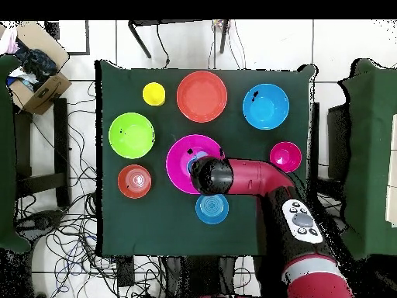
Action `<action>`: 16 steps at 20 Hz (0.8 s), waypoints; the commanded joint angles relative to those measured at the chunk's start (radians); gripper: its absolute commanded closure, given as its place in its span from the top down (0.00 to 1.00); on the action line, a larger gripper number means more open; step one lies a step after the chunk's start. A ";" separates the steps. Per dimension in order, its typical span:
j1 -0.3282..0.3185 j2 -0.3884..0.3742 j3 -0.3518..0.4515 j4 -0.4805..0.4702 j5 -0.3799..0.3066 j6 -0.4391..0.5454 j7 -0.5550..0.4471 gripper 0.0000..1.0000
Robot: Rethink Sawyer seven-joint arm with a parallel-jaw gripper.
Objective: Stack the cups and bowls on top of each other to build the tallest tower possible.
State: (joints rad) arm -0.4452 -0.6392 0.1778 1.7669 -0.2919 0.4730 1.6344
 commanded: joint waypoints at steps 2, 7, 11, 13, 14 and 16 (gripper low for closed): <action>0.029 0.004 0.022 0.035 0.004 -0.042 0.123 0.00; 0.026 0.007 0.026 0.033 -0.002 -0.067 0.119 1.00; 0.018 -0.015 0.024 0.040 0.005 -0.024 0.105 1.00; 0.016 -0.034 0.029 0.047 0.014 -0.006 0.103 1.00; 0.016 -0.037 0.030 0.048 0.018 -0.001 0.104 1.00; 0.017 -0.044 0.031 0.051 0.022 0.005 0.105 1.00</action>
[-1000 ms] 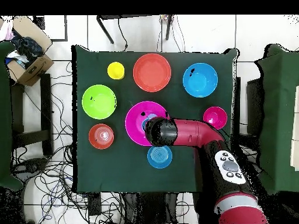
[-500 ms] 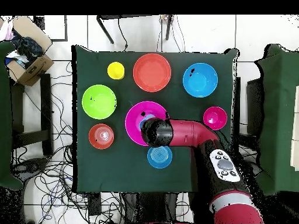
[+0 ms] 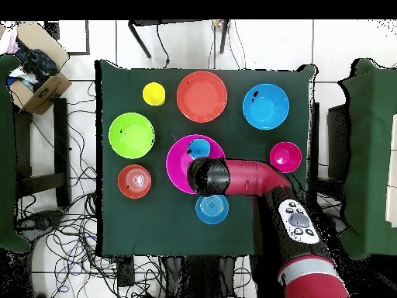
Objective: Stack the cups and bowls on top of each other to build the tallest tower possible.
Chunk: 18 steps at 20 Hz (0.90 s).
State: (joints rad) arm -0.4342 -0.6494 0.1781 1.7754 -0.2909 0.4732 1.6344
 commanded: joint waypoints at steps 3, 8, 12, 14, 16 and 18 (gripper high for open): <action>0.008 -0.053 0.028 0.046 0.028 0.031 0.103 1.00; -0.005 -0.116 0.029 0.066 0.042 0.093 0.075 1.00; -0.010 -0.140 0.028 0.073 0.049 0.117 0.066 1.00; -0.012 -0.148 0.028 0.076 0.051 0.122 0.063 1.00; -0.019 -0.152 0.033 0.076 0.054 0.131 0.055 1.00; -0.034 -0.147 0.039 0.065 0.056 0.144 0.040 1.00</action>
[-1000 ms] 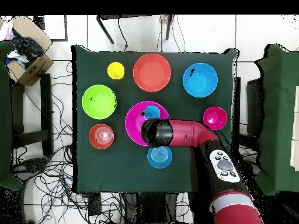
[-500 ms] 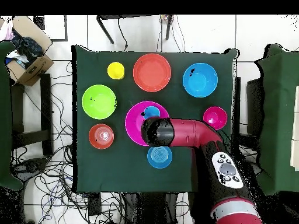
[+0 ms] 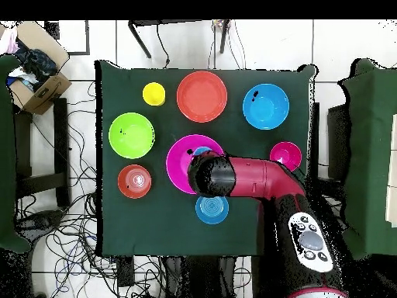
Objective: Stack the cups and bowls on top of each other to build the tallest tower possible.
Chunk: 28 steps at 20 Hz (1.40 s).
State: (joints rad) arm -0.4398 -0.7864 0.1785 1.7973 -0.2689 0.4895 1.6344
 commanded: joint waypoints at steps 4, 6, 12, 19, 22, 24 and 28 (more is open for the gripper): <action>-0.124 -0.019 0.088 0.019 0.060 0.190 -0.053 1.00; -0.133 -0.024 0.082 -0.013 0.048 0.243 -0.077 1.00; -0.167 -0.006 0.110 -0.078 0.042 0.295 -0.087 1.00; -0.185 0.015 0.119 -0.147 -0.004 0.320 -0.107 1.00; -0.217 0.065 0.169 -0.168 -0.019 0.256 -0.165 1.00; -0.238 0.096 0.204 -0.187 -0.036 0.216 -0.208 1.00; -0.265 0.139 0.252 -0.241 -0.087 0.204 -0.281 1.00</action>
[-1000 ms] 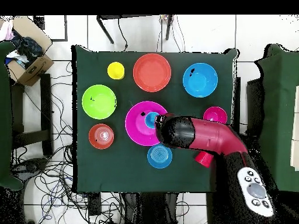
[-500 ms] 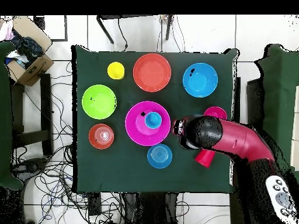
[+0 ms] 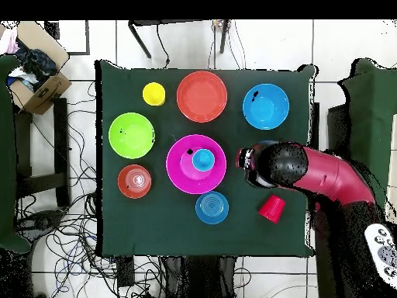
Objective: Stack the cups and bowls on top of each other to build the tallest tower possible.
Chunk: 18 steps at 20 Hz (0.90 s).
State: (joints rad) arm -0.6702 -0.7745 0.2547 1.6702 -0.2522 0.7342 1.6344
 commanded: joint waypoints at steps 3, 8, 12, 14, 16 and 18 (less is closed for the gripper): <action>-0.046 0.122 0.204 -0.138 -0.117 -0.002 -0.302 1.00; -0.058 0.076 0.260 -0.188 -0.126 0.100 -0.341 1.00; -0.067 0.082 0.335 -0.247 -0.126 0.175 -0.407 1.00; -0.060 0.102 0.361 -0.288 -0.141 0.233 -0.459 1.00; -0.048 0.130 0.383 -0.337 -0.177 0.281 -0.530 1.00; -0.036 0.161 0.403 -0.375 -0.206 0.294 -0.576 1.00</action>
State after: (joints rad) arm -0.7423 -0.7031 0.5116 1.4498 -0.3405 0.8488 1.5599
